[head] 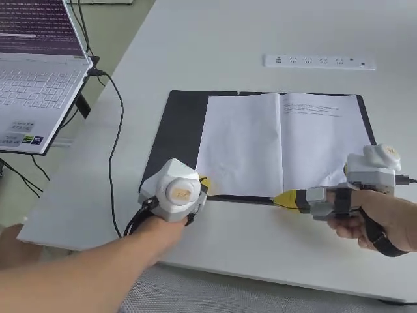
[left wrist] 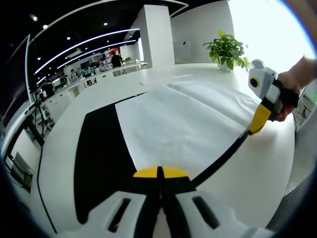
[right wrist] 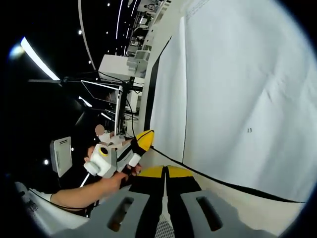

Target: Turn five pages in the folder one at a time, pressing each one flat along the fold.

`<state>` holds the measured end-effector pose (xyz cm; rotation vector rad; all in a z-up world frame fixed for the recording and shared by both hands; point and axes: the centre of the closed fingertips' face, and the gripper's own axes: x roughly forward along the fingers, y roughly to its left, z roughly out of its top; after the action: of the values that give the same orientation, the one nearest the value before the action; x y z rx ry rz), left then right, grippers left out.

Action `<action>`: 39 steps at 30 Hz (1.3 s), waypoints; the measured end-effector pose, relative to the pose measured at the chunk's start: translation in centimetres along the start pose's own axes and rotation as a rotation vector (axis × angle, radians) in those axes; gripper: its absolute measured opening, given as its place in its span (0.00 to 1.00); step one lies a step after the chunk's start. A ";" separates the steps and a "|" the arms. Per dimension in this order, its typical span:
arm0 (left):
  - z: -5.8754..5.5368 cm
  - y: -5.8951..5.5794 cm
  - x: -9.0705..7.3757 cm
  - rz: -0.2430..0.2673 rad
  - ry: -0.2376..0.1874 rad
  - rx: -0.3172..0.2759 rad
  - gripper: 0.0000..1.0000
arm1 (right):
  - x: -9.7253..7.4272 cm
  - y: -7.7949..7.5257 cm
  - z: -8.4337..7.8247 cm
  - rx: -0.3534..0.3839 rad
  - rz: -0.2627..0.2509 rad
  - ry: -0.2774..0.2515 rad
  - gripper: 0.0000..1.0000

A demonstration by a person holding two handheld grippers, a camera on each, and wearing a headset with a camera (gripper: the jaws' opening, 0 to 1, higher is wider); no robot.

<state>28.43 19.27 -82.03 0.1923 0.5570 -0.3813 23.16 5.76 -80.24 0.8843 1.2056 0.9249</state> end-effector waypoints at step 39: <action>6.3 0.0 -9.1 -0.068 -0.068 -0.130 0.49 | -19.5 5.4 3.7 -0.502 -0.434 -0.606 0.44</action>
<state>24.33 20.20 -71.83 0.0357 0.5202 -0.4149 23.99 -10.50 -67.70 0.4170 0.5612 0.5072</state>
